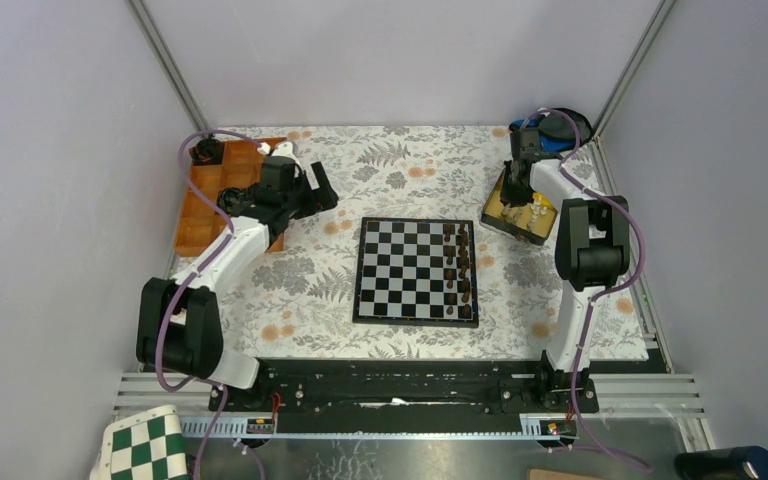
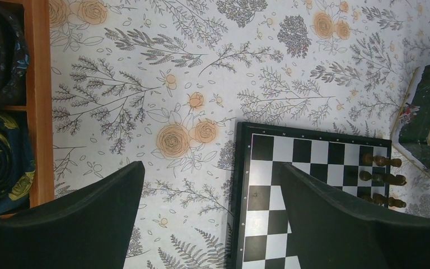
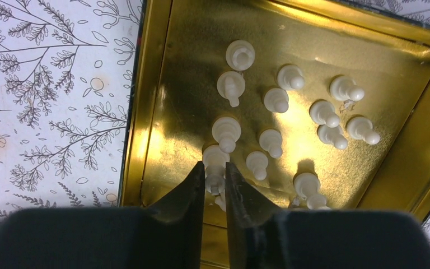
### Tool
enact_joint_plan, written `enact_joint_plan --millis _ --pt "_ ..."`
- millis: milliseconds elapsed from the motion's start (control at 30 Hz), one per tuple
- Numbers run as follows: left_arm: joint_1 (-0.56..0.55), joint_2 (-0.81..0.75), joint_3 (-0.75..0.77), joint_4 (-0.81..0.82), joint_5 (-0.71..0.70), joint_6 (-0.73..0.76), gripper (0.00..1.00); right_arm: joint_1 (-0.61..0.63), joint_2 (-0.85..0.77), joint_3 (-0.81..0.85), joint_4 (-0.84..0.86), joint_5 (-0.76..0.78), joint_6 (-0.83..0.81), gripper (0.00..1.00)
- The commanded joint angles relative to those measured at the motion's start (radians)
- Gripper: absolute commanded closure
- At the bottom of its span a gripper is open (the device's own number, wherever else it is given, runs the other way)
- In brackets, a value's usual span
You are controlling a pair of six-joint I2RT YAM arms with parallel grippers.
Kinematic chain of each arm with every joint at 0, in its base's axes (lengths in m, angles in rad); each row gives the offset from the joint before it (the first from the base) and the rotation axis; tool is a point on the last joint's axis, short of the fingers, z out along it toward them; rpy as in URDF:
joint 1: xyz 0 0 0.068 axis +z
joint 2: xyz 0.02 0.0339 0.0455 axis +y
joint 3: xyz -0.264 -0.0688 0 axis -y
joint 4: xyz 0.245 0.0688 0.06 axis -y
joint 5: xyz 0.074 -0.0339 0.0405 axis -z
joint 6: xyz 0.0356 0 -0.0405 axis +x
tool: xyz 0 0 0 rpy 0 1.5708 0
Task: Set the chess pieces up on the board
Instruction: Pick up the chess piece from the storage box, then place the chess piece on the chessboard.
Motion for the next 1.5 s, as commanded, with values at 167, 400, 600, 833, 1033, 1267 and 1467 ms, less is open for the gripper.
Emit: enact_joint_plan --millis 167,400,600,833,1033,1267,1467 --pt "-0.002 0.014 0.011 0.014 -0.025 0.0 0.03 0.0 -0.004 0.068 -0.017 0.038 -0.011 0.99" --pt "-0.002 0.002 0.018 0.004 -0.033 0.001 0.03 0.003 -0.034 0.098 -0.043 0.031 -0.014 1.0" --pt "-0.001 -0.016 0.025 -0.011 -0.033 -0.005 0.03 0.019 -0.078 0.127 -0.074 0.034 -0.022 1.0" --pt "-0.002 -0.044 0.019 -0.04 -0.054 -0.02 0.03 0.071 -0.148 0.129 -0.117 0.059 -0.027 1.0" --pt "-0.002 -0.074 0.015 -0.076 -0.074 -0.041 0.03 0.145 -0.239 0.096 -0.15 0.08 -0.032 1.0" --pt "-0.002 -0.1 0.013 -0.114 -0.078 -0.07 0.03 0.249 -0.333 0.071 -0.202 0.088 -0.025 1.0" --pt "-0.002 -0.123 -0.009 -0.125 -0.071 -0.098 0.01 0.36 -0.373 0.066 -0.244 0.085 -0.006 1.0"
